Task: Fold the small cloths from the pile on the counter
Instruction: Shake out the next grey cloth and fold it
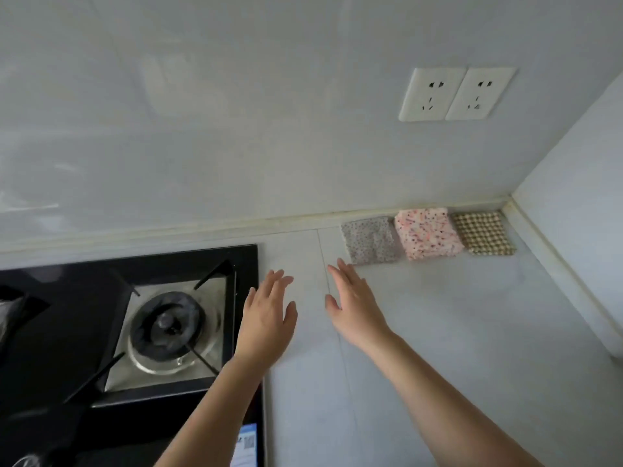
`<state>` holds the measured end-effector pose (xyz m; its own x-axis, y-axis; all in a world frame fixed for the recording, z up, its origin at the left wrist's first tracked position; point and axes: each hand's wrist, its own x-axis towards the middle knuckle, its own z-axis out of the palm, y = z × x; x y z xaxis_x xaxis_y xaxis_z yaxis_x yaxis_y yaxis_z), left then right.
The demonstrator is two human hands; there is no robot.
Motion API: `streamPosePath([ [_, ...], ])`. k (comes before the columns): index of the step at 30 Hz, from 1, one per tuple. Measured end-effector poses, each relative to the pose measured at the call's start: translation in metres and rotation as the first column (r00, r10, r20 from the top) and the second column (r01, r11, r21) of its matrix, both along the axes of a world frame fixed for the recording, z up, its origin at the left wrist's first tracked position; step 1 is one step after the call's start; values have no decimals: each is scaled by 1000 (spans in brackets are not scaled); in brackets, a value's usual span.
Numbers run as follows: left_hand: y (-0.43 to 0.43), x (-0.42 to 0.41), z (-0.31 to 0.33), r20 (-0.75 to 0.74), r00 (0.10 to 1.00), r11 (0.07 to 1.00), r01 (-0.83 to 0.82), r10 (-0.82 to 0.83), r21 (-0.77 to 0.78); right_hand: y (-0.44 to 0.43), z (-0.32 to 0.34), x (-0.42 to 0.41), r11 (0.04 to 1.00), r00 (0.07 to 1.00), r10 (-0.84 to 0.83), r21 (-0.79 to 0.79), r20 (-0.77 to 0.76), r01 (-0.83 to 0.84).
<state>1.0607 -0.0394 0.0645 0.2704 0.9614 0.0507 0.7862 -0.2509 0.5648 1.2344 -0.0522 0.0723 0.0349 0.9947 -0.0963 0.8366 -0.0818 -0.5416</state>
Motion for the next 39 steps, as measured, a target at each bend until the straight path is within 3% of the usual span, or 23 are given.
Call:
streamPosePath([
  [8, -131, -213, 57, 6, 1000, 992, -9, 9, 129, -115, 42, -197, 977, 982, 45, 214, -181, -5],
  [15, -213, -398, 78, 28, 967, 958, -256, 254, 127, -164, 61, -372, 963, 943, 248, 160, -221, -216],
  [23, -204, -538, 70, 171, 869, 868, -484, 464, 106, -123, 63, -529, 898, 877, 437, 157, -200, -411],
  [34, -137, -758, 60, 110, 701, 694, -714, 705, 95, -6, 51, -775, 760, 736, 641, 44, -217, -649],
  [39, -118, -844, 41, 18, 677, 674, -735, 736, 75, 19, 42, -862, 699, 690, 694, -38, -206, -715],
])
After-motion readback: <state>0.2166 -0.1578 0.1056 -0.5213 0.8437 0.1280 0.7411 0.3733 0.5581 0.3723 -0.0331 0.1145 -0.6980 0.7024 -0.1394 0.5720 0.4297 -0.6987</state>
